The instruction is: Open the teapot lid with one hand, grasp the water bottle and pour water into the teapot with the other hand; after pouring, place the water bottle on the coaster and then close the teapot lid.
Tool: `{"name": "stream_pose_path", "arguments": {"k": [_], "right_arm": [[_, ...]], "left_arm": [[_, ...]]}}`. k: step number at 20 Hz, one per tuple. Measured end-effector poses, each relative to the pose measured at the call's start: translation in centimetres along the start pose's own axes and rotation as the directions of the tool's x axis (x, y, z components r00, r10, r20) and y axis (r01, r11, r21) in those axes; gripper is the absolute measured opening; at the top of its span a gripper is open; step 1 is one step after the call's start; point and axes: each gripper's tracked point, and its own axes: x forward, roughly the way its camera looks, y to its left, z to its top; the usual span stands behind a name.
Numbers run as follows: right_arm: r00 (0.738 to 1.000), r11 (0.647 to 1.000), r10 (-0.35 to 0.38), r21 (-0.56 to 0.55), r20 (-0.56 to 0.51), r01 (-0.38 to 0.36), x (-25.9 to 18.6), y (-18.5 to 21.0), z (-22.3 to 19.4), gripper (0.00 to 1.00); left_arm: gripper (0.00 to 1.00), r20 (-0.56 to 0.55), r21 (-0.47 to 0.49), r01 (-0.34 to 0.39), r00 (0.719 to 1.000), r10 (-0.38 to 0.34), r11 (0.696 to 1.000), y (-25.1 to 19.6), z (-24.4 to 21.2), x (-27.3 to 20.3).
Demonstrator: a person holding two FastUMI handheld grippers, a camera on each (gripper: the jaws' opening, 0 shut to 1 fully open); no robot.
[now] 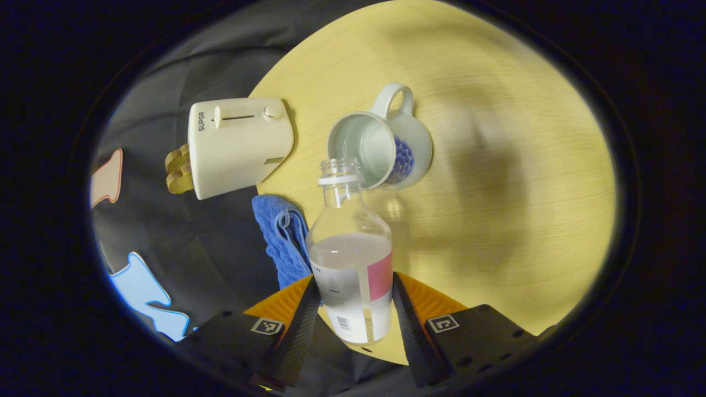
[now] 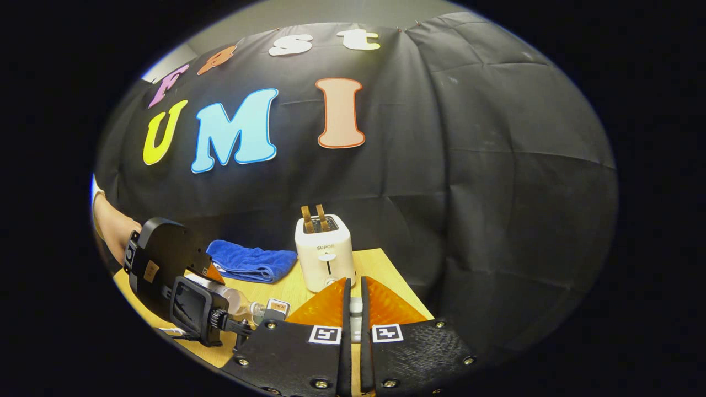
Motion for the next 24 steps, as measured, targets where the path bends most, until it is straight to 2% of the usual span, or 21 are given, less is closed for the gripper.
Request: {"name": "stream_pose_path", "arguments": {"k": [10, 13, 24], "right_arm": [[0.999, 1.000, -0.011, -0.004, -0.036, 0.010, 1.9, -1.0, -1.9, 0.06], [0.999, 1.000, -0.005, -0.004, -0.038, 0.005, 2.2, -0.9, -2.3, 0.06], [0.999, 1.000, -0.002, 0.000, -0.042, 0.002, 2.4, -0.8, -2.3, 0.06]], "left_arm": [[0.82, -0.098, 0.159, -0.054, 0.993, 0.070, 0.986, 1.1, 0.2, -1.0], [0.82, -0.128, 0.234, -0.067, 0.987, 0.099, 0.970, 1.7, 0.4, -1.3], [0.82, -0.196, 0.398, -0.091, 0.964, 0.181, 0.913, 3.5, 0.5, -2.5]]}}
